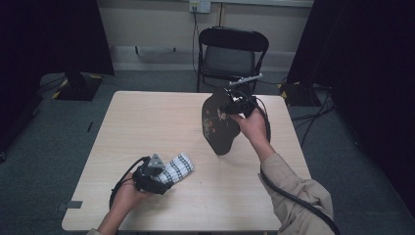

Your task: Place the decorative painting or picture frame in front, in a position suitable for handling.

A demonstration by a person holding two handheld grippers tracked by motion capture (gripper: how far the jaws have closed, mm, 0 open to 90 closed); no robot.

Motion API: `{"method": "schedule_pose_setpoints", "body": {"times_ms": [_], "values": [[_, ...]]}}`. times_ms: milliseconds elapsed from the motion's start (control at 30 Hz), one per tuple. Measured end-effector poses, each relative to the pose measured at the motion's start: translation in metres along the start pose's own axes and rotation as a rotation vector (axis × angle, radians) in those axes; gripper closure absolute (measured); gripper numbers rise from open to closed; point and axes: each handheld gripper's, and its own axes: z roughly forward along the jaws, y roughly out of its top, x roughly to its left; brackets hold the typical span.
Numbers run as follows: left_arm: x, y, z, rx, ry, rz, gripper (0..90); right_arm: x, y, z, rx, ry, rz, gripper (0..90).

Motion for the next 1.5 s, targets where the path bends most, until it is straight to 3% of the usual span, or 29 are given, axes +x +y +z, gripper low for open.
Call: {"method": "schedule_pose_setpoints", "body": {"times_ms": [167, 200, 367, 400, 733, 800, 1000, 1133, 1500], "values": [[0.000, 0.000, 0.000, 0.004, 0.003, 0.004, 31.5, -0.001, 0.001, 0.004, 0.029, -0.018, 0.011, 70.1], [0.000, 0.000, 0.000, 0.005, 0.002, 0.008, 31.6, -0.003, 0.002, 0.005, 0.031, -0.026, 0.021, 74.9], [0.000, -0.001, 0.000, 0.005, 0.004, 0.005, 31.6, -0.004, 0.002, 0.005, 0.028, -0.006, 0.050, 79.6], [0.000, -0.001, 0.000, 0.011, 0.005, 0.002, 31.6, -0.007, 0.002, 0.005, 0.028, 0.020, 0.088, 81.2], [0.000, 0.000, 0.001, 0.010, 0.009, 0.008, 31.6, -0.011, -0.003, -0.001, 0.030, 0.051, 0.112, 81.6], [-0.001, 0.000, 0.001, 0.012, 0.005, 0.005, 31.6, -0.012, -0.005, -0.006, 0.024, 0.081, 0.124, 81.6], [-0.002, 0.001, 0.001, 0.008, 0.007, 0.013, 31.6, -0.001, -0.004, -0.017, 0.022, 0.075, 0.053, 81.6], [-0.003, 0.002, 0.001, 0.007, 0.010, 0.024, 31.6, 0.012, -0.012, -0.028, 0.036, 0.101, 0.015, 81.6], [-0.007, 0.006, -0.001, 0.002, 0.013, 0.029, 31.4, 0.022, -0.039, -0.045, 0.038, 0.135, 0.012, 81.5]]}}
